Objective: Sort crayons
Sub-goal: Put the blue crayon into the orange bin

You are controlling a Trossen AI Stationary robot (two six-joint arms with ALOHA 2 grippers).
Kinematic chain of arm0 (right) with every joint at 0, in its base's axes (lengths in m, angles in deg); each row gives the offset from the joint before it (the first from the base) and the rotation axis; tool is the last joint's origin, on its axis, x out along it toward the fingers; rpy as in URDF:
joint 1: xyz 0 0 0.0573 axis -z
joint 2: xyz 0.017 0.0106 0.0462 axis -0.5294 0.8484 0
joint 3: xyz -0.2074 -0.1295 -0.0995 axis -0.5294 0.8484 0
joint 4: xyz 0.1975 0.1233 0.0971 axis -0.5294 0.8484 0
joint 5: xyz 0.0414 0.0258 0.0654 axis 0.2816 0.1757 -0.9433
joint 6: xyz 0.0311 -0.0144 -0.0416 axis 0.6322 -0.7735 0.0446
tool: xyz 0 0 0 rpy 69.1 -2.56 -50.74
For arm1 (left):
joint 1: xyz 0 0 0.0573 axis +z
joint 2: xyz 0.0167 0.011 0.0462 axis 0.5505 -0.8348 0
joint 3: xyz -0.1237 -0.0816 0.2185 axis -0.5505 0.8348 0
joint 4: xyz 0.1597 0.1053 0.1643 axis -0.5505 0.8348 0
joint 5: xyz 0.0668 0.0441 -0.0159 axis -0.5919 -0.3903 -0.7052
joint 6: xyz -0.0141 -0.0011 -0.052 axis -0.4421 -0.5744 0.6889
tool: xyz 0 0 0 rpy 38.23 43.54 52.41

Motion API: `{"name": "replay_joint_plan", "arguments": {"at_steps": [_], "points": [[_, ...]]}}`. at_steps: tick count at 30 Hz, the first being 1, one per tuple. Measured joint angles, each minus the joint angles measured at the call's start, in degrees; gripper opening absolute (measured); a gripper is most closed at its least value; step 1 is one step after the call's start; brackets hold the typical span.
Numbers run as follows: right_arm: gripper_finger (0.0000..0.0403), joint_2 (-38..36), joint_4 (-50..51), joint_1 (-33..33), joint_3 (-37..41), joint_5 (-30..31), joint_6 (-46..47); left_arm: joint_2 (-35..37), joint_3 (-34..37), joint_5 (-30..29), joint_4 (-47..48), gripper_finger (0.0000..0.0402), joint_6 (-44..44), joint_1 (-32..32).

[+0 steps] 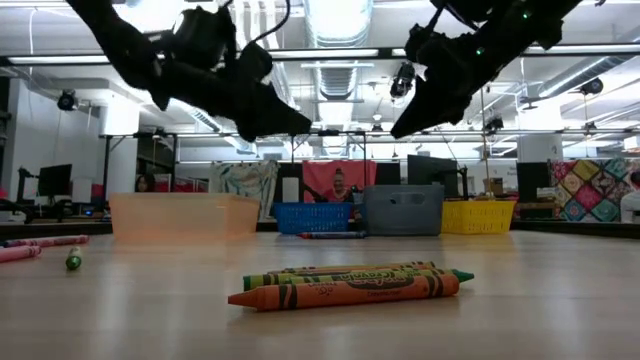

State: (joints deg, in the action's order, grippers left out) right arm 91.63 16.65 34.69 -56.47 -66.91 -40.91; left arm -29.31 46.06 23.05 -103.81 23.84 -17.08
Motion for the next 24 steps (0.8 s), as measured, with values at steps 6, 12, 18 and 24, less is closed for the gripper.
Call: {"name": "replay_joint_plan", "arguments": {"at_steps": [6, 12, 18, 24], "points": [[0.0043, -0.5, -0.8, 0.1, 0.1, 2.9, 0.3, -8.2, 0.1, -6.8, -3.9, 0.0077, -0.4, -0.1], [0.0043, 0.0, -0.9, 0.0, 0.2, 2.9, 1.5, -13.9, -2.0, -9.0, -3.7, 0.0077, -0.6, -0.2], [0.0043, 0.0, -0.9, 0.0, 0.2, 2.9, 2.0, -16.9, -4.1, -10.5, -3.7, 0.0077, -0.4, -0.4], [0.0043, 0.0, -0.9, 0.2, 0.3, 3.8, 1.5, -18.0, -6.1, -11.9, -1.2, 0.0077, -1.4, -0.8]]}}
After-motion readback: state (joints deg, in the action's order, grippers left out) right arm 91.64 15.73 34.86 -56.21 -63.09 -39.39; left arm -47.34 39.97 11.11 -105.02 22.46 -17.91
